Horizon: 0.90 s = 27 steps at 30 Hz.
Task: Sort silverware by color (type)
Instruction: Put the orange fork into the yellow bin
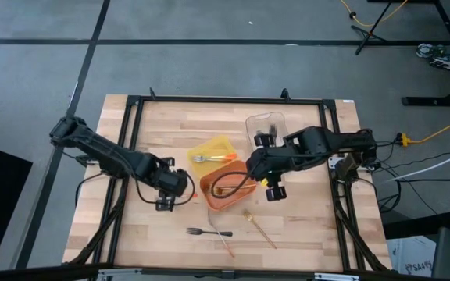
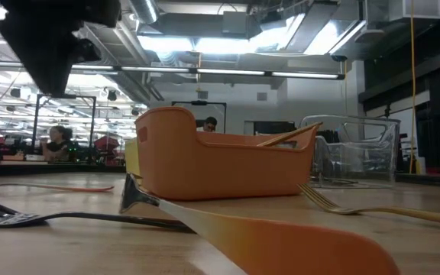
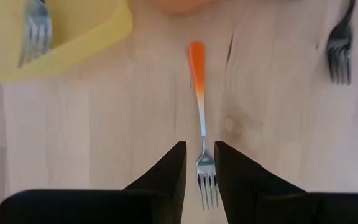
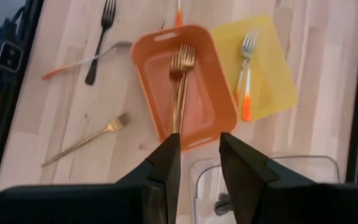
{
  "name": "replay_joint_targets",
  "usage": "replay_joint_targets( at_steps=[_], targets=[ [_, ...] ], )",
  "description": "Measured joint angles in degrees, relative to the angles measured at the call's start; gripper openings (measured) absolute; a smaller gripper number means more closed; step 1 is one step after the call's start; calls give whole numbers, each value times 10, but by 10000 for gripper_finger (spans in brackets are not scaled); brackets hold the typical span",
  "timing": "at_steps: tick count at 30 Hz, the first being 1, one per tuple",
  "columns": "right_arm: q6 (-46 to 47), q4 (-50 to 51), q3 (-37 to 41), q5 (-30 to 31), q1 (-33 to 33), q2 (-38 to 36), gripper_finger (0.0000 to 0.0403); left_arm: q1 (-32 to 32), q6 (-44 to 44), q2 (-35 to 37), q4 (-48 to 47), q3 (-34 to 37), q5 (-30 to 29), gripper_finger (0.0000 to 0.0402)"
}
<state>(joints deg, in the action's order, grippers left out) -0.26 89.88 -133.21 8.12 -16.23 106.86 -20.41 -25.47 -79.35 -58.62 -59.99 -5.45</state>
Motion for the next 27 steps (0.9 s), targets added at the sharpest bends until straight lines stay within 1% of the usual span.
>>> replay_joint_targets(
  at_steps=[4, 10, 15, 19, 27],
  targets=[
    [2, 0, 31, -1, -4, -18, 104, -12, 0, -39, 5, 0, 0, 77],
    [38, 1, 114, 9, -16, -72, 104, -25, 0, -87, 23, 0, 0, 77],
    [93, -3, 194, 62, -36, -126, 104, -27, 1, -121, 46, 0, -1, 77],
    [143, -10, 259, 96, -60, -170, 104, -27, 1, -146, 62, 0, -17, 77],
    [228, -87, 403, 153, -122, -275, 104, -26, 0, -168, 60, 0, -25, 77]
  ],
)
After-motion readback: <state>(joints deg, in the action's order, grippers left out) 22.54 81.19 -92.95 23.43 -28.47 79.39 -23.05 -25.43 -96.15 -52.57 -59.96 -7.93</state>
